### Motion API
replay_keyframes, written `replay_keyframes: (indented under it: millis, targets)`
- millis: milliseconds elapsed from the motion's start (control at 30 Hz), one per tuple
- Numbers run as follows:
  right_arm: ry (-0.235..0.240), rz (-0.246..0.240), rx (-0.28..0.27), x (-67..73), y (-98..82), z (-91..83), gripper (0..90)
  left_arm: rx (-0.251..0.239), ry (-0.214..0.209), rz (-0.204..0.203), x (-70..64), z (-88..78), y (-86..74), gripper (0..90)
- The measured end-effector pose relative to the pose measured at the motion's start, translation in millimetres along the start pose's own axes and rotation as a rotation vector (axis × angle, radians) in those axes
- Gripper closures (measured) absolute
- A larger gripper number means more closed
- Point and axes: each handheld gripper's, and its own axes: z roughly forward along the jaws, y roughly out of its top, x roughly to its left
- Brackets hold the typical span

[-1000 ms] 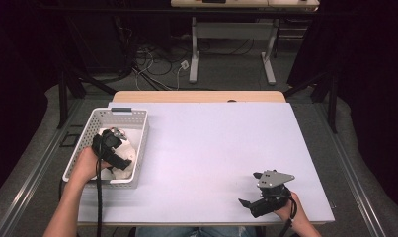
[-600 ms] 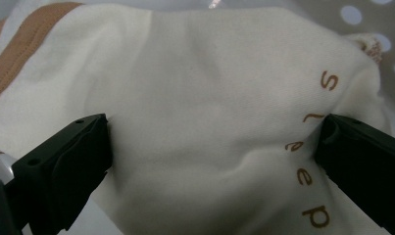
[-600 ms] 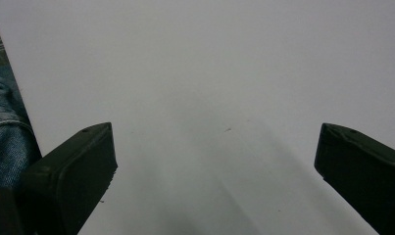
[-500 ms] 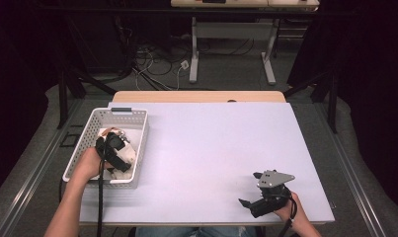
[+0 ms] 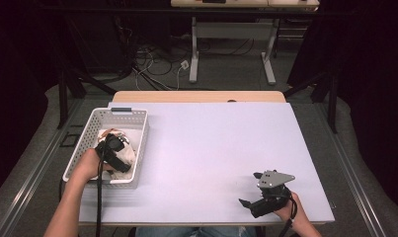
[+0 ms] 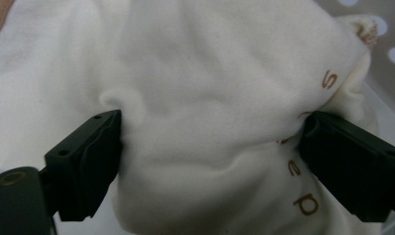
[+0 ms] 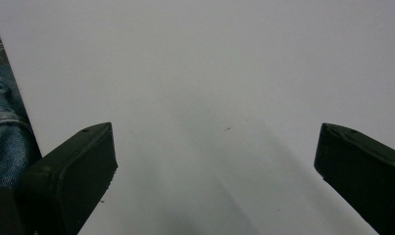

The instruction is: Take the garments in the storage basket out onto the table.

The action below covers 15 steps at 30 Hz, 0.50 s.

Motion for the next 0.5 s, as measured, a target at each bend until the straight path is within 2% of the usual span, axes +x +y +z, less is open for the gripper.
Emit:
replay_keyframes:
  millis: [167, 333, 500]
  targets:
    - [-0.001, -0.001, 0.000, 0.1, -0.1, -0.3, 1.8, -0.031, -0.041, 0.005, 1.0, -2.2, -2.4, 27.7]
    - [-0.002, -0.001, 0.001, 0.1, -0.1, -0.3, 1.9, -0.051, -0.038, 0.035, -0.5, -4.3, -2.0, 43.7]
    - [-0.004, -0.004, -0.002, 0.2, -0.3, -0.3, 1.9, -0.068, -0.046, 0.032, -2.9, -4.9, -2.6, 55.6]
